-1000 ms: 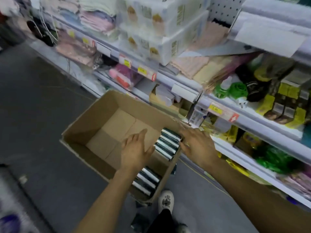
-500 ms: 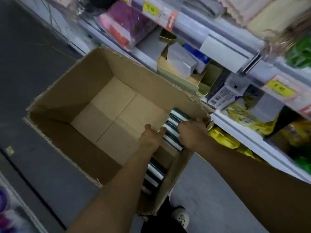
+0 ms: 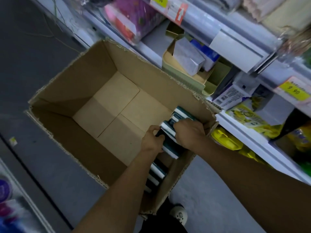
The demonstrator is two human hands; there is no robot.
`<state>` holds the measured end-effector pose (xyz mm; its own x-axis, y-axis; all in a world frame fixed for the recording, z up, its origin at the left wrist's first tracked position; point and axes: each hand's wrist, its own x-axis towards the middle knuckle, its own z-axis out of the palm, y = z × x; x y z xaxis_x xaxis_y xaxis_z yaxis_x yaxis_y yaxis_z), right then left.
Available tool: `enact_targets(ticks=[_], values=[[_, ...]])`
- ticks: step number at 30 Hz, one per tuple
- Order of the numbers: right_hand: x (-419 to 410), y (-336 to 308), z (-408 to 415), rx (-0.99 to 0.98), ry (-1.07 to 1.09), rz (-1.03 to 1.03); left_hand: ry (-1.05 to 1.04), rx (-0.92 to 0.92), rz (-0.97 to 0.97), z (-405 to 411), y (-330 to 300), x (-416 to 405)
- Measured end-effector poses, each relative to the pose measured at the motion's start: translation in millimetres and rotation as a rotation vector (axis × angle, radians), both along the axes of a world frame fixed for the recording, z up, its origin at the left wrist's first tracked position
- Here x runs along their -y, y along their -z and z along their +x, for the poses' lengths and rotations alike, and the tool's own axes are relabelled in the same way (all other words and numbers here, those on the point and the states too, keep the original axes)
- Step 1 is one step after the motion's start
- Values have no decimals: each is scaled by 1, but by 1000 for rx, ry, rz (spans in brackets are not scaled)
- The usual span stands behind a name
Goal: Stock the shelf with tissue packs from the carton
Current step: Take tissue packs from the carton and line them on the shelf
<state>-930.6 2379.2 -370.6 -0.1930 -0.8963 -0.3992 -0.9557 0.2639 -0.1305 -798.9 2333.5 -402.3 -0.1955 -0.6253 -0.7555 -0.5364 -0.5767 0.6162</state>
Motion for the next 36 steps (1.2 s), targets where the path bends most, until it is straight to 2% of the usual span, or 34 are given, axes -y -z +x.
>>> enact_targets(ticks=[4,8,12,15,20,23,29,33,36], values=[[-18,-37,-2,261,31,-203,-56,-69,-77,19,-47,-3],[-42,-85,1,597,171,-351,-63,-152,-120,20,-110,-10],[-68,-138,2,706,380,-560,-28,-283,-141,14,-174,-24],[-91,-178,-1,688,472,-681,15,-363,-155,8,-219,-44],[-137,-237,-4,659,540,-776,174,-377,-346,-19,-278,-74],[-167,-274,-20,623,561,-815,408,-377,-478,-36,-308,-84],[-224,-348,-60,299,340,-569,924,-425,-657,-69,-375,-112],[-264,-385,-64,33,398,-545,1092,-472,-762,-89,-401,-135],[-292,-392,-67,58,519,-548,1193,-510,-846,-96,-414,-147]])
